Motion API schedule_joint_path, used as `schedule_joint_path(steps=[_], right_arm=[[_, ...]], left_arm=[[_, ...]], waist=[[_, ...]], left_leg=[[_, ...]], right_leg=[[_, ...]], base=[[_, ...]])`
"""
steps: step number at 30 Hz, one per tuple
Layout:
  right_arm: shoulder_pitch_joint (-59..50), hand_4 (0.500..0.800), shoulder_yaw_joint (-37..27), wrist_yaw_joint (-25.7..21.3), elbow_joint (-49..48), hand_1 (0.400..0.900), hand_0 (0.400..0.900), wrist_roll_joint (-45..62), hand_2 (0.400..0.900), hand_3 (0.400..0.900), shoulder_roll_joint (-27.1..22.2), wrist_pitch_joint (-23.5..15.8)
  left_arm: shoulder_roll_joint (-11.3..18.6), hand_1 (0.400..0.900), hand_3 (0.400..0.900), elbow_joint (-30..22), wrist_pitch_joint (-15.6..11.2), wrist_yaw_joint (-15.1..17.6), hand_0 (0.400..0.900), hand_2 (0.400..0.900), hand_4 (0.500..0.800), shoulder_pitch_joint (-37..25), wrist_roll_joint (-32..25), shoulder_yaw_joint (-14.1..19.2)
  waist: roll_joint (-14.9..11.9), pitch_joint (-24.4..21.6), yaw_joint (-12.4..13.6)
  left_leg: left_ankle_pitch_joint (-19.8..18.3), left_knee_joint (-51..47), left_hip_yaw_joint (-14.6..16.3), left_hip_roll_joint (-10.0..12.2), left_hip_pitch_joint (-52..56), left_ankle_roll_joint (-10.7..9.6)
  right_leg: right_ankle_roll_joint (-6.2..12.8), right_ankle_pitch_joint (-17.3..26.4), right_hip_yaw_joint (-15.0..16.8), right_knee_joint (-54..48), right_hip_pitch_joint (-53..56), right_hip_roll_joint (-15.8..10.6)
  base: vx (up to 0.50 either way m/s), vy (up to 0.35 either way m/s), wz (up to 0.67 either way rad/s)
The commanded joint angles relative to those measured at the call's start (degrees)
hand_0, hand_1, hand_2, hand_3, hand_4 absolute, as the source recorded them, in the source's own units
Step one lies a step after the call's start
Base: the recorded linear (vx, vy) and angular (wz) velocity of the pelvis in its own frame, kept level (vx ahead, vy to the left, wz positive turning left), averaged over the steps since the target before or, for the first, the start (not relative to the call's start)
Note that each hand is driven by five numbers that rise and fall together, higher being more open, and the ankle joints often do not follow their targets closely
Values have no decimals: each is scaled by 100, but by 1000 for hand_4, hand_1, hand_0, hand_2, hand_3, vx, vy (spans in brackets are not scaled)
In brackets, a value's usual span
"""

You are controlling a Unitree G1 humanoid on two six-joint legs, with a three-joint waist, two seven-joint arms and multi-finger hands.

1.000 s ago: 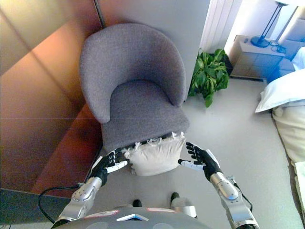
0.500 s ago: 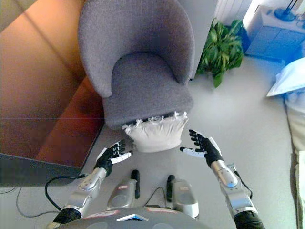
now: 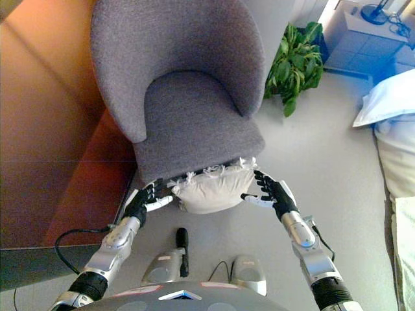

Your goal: Pick up the pillow and put it on the sofa.

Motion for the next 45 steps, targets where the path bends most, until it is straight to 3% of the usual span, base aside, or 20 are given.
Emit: schedule_joint_path(steps=[1,5,7,9,10,12,14,16,18,22,25,28,34,45], right_arm=[[-483,800,-145,-276,-336,900,900,-156,900,900,-110,-424],[-691,800,-122,-423,-393,900,900,-208,900,900,-115,-436],[-729,800,-123,-455,-383,900,900,-206,900,900,-128,-439],[-836,800,-134,-573,-367,900,900,-232,900,900,-126,-453],[-870,800,-140,-630,-394,900,900,-276,900,900,-138,-470],[-895,800,-165,-702,-472,900,900,-438,900,900,-181,-430],[-857,800,-196,-746,-512,900,900,-553,900,900,-196,-412],[-878,800,-212,-808,-468,900,900,-813,900,900,-319,-404],[-977,800,-283,-977,-469,900,900,-1184,900,900,-591,-400],[-1489,800,-145,-1477,-285,900,900,-2389,900,900,-1281,-374],[-2040,800,47,-1850,-145,900,900,-3064,900,900,-1817,-234],[-2747,800,478,-2066,95,900,900,-3708,900,900,-2251,-114],[-3480,800,773,-2383,398,900,900,-3929,900,900,-2276,17],[-4047,800,899,-2597,648,900,900,-3790,900,900,-2170,73]], left_arm=[[151,900,900,-581,-512,182,900,900,800,-118,-123,212],[114,900,900,-488,-552,222,900,900,800,-295,-193,175],[88,900,900,-438,-563,239,900,900,800,-338,-197,152],[31,900,900,-310,-592,287,900,900,800,-496,-186,110],[27,900,900,-290,-620,325,900,900,800,-559,-181,92],[51,900,900,-315,-632,378,900,900,800,-573,-166,146],[69,900,900,-325,-624,435,900,900,800,-570,-145,182],[10,900,900,-261,-651,467,900,900,800,-644,-137,129],[-17,900,900,-333,-683,519,900,900,800,-686,-222,104],[-72,900,900,-511,-852,645,900,900,800,-1107,-396,-140],[-85,900,900,-676,-925,732,900,900,800,-1473,-468,-345],[-86,900,900,-708,-985,817,900,900,800,-1710,-499,-480],[-172,900,900,-680,-1043,1119,900,900,800,-2186,-571,-501],[-202,900,900,-745,-1180,1376,900,900,800,-2685,-697,-448]], waist=[[166,181,-72],[187,341,-87],[188,376,-107],[140,438,-107],[118,454,-121],[59,478,-180],[-23,451,-206],[-119,434,-153],[-42,517,-145],[103,892,-219],[175,1145,-263],[272,1308,-260],[306,1542,-313],[326,1771,-392]], left_leg=[[-70,-302,-164,-238,128,431],[-154,-568,-130,-232,459,335],[-178,-596,-159,-209,517,282],[-297,-637,-231,-149,537,48],[-359,-679,-290,-121,568,-61],[-420,-774,-329,-46,744,-193],[-533,-801,-398,-26,876,-294],[-605,-780,-469,-14,872,-373],[-685,-642,-708,227,826,-461],[-606,-279,-1071,439,156,-559],[-464,17,-894,550,-474,-644],[-412,193,-783,492,-913,-625],[-467,824,-610,345,-1964,-637],[-838,2085,-623,378,-3598,-674]], right_leg=[[-57,1453,-521,1259,17,202],[-161,1079,-955,438,-337,-195],[-160,1034,-967,92,-305,-301],[-56,1325,-902,-1470,-443,-796],[79,1733,-977,-2227,-485,-985],[309,2381,-960,-2708,-617,-1233],[393,2493,-969,-2916,-507,-1247],[455,2616,-1218,-2853,-451,-1317],[399,2344,-1307,-2508,-512,-1205],[229,1780,-1495,-1633,-1041,-1155],[153,1605,-1577,-1382,-1434,-1087],[138,1578,-1450,-1096,-1995,-1071],[163,1548,-1173,-547,-2944,-1145],[113,1211,-825,458,-4244,-1209]], base=[[188,168,-12],[192,51,-6],[125,-108,4],[193,-290,14],[194,-307,28],[193,-216,25],[238,-221,44],[240,-303,63],[130,-323,87],[-71,-261,89],[-121,-175,51],[-119,-40,3],[-122,-15,-1],[-77,-14,-1]])
